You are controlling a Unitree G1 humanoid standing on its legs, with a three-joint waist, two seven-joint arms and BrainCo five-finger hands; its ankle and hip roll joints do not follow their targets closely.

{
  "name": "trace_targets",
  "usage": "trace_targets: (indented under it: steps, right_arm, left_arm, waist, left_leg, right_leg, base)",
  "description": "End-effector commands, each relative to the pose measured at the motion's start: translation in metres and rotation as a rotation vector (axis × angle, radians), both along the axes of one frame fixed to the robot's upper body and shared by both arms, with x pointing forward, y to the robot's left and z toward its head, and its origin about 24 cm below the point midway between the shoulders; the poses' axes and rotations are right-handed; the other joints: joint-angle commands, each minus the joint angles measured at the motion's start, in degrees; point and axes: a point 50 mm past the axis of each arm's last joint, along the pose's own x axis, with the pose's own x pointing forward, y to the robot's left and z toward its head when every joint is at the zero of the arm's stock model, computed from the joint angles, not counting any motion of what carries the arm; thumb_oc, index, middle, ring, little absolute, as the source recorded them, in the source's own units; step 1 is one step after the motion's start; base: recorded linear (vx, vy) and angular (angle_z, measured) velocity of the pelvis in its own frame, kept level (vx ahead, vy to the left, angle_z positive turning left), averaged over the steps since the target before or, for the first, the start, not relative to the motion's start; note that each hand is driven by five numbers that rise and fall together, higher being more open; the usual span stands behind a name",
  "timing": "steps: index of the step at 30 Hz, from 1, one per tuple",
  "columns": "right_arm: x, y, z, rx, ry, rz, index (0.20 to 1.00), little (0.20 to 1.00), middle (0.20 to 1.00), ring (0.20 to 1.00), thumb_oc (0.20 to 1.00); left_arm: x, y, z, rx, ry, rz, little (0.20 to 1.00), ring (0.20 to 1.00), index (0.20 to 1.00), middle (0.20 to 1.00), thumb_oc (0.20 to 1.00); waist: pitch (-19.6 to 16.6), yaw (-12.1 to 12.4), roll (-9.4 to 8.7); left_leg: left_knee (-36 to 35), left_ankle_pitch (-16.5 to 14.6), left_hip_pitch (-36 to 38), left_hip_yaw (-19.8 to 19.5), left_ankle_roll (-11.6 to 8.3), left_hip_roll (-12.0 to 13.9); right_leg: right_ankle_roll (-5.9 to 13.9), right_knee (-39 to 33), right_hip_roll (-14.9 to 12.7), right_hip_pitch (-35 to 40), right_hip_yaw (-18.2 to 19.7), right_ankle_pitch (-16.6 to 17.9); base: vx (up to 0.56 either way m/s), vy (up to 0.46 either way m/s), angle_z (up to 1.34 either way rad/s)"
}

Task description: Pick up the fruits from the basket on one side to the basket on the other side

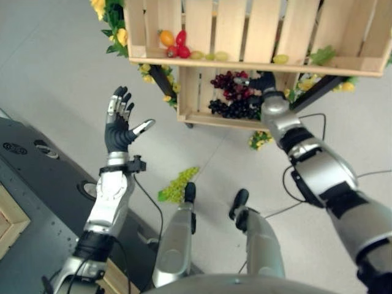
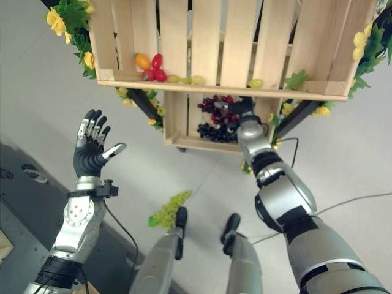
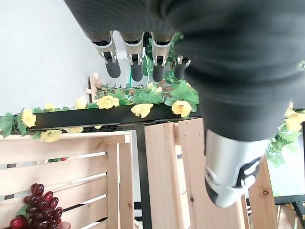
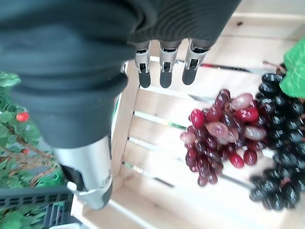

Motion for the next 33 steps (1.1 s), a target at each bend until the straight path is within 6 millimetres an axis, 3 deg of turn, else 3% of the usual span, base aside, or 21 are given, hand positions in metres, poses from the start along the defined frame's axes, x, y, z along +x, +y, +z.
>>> trace_targets:
  steps: [1,6,9,17,18,24,33]
  right_arm:
    - [-0.006,-0.007,0.024,0.06,-0.17,0.046,1.0,1.0,1.0,1.0,1.0]
    - [-0.03,-0.022,0.007,0.06,-0.219,0.121,1.0,1.0,1.0,1.0,1.0]
    - [-0.052,-0.039,-0.025,0.058,-0.185,0.115,1.0,1.0,1.0,1.0,1.0]
    - [-0.076,-0.054,-0.067,0.079,-0.097,0.072,1.0,1.0,1.0,1.0,1.0]
    - [-0.091,-0.059,-0.081,0.117,-0.086,0.075,1.0,1.0,1.0,1.0,1.0]
    - [-0.12,-0.073,-0.103,0.088,-0.048,0.073,1.0,1.0,1.0,1.0,1.0]
    - [-0.191,-0.115,-0.153,0.067,0.122,-0.003,1.0,1.0,1.0,1.0,1.0]
  left_arm:
    - [-0.005,0.0,0.018,0.001,-0.114,-0.019,1.0,1.0,1.0,1.0,1.0]
    - [-0.009,0.009,0.013,0.015,-0.094,0.022,1.0,1.0,1.0,1.0,1.0]
    - [-0.013,0.016,0.01,0.02,-0.091,0.056,1.0,1.0,1.0,1.0,1.0]
    - [-0.017,0.02,0.009,0.021,-0.097,0.08,1.0,1.0,1.0,1.0,1.0]
    - [-0.018,0.022,0.008,0.023,-0.102,0.091,1.0,1.0,1.0,1.0,1.0]
    - [-0.023,0.026,0.004,0.028,-0.097,0.112,1.0,1.0,1.0,1.0,1.0]
    - [-0.038,0.044,-0.002,0.08,-0.074,0.175,1.0,1.0,1.0,1.0,1.0]
  waist:
    - [-0.05,-0.57,-1.57]
    - [-0.26,-1.68,-2.29]
    - [-0.48,-2.4,-2.49]
    - [-0.97,-2.96,-2.48]
    - [-1.23,-3.56,-2.43]
    - [-1.78,-4.67,-2.71]
    - [-2.86,-7.33,-2.9]
  left_leg:
    - [1.25,-3.01,1.11,-0.98,1.56,-1.18]
    - [2.16,-3.42,1.3,-1.09,1.55,-1.25]
    - [2.66,-3.76,1.48,-0.94,1.59,-1.22]
    - [3.18,-4.0,1.58,-0.83,1.73,-1.2]
    - [3.13,-3.98,1.77,-0.67,1.74,-1.16]
    - [3.03,-4.07,2.67,-0.58,1.69,-1.05]
    - [5.38,-5.17,4.39,-0.18,1.15,-0.52]
  right_leg:
    - [6.45,-6.09,0.05,4.27,1.93,3.0]
    - [6.39,-6.35,-0.33,5.53,1.39,3.14]
    - [6.59,-7.05,-0.6,6.32,1.27,3.55]
    - [6.86,-7.47,-0.81,6.81,1.4,3.86]
    - [6.95,-7.65,-0.89,6.95,1.42,3.97]
    - [7.07,-8.37,-0.97,8.11,1.44,4.1]
    - [7.31,-8.26,-1.02,11.02,1.7,3.59]
  base:
    - [-0.01,0.006,0.05]
    - [-0.01,-0.001,0.02]
    - [-0.01,0.004,0.01]
    - [0.0,0.001,0.01]
    - [0.0,0.0,0.0]
    - [0.0,0.0,0.0]
    - [0.0,0.004,0.01]
